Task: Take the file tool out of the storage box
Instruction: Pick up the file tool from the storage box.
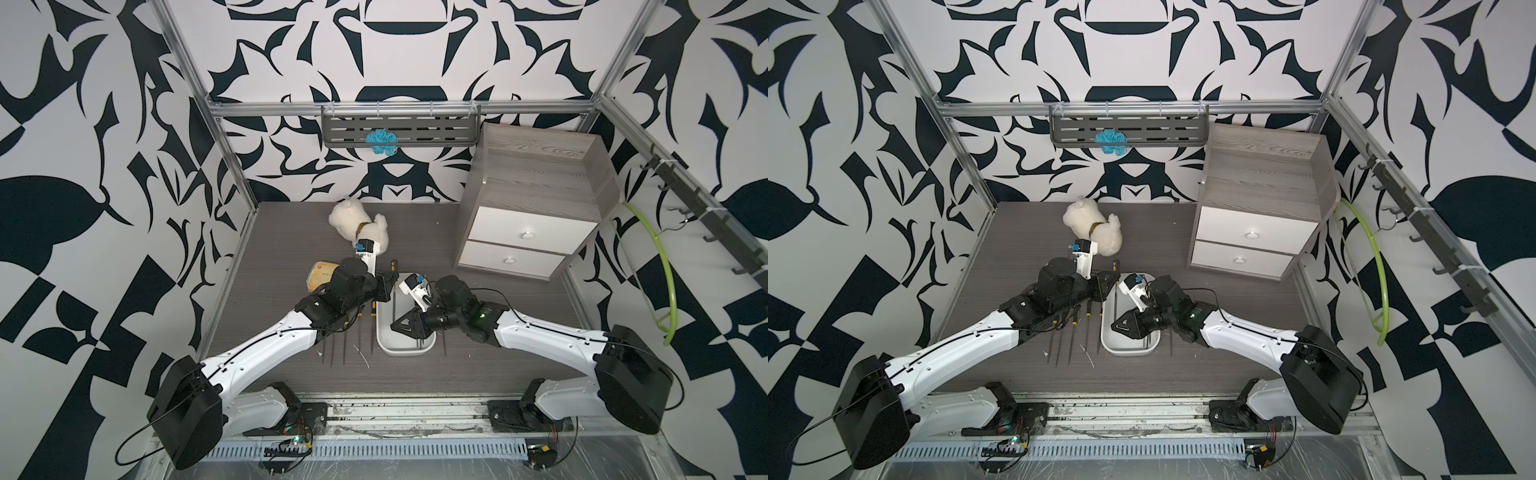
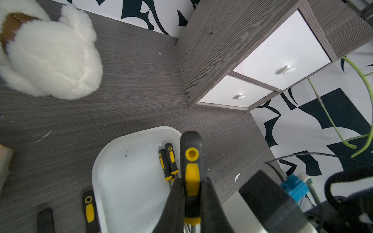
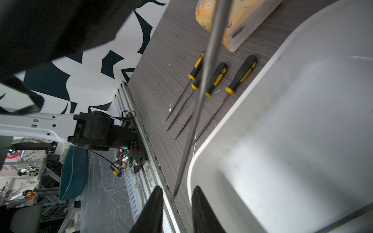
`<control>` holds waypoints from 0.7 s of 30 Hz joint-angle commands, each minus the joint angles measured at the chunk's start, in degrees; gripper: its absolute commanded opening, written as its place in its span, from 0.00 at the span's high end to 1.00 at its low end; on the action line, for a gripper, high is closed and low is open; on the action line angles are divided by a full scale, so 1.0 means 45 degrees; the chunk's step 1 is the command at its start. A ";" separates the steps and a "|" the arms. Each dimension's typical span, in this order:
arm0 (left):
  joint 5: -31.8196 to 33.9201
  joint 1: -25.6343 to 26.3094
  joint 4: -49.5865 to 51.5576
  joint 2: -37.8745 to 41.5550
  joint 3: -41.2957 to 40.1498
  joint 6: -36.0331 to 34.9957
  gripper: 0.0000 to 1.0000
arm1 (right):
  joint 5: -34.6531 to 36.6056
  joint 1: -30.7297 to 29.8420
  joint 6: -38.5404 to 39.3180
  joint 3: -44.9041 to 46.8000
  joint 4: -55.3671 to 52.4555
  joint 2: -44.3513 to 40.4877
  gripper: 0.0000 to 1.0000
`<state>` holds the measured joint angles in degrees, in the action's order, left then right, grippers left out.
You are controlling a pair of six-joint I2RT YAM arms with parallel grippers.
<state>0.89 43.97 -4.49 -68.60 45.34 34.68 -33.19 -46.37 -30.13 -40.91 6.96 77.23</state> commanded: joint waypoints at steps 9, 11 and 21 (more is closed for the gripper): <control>-0.0199 0.0093 0.0043 -0.0577 0.0458 -0.0167 1.00 | 0.0262 -0.0066 0.0094 -0.1010 0.0370 0.0473 1.00; -0.0138 0.0094 0.0041 -0.0558 0.0419 -0.0167 1.00 | 0.0328 -0.0067 0.0074 -0.0935 0.0378 0.0459 1.00; -0.0417 0.0108 -0.0083 -0.0506 0.0412 -0.0259 0.58 | 0.0948 -0.0061 0.0420 -0.0873 -0.0317 0.0116 1.00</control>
<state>1.04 44.18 -4.08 -70.89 45.91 33.65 -29.63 -46.09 -30.52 -42.81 5.15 79.79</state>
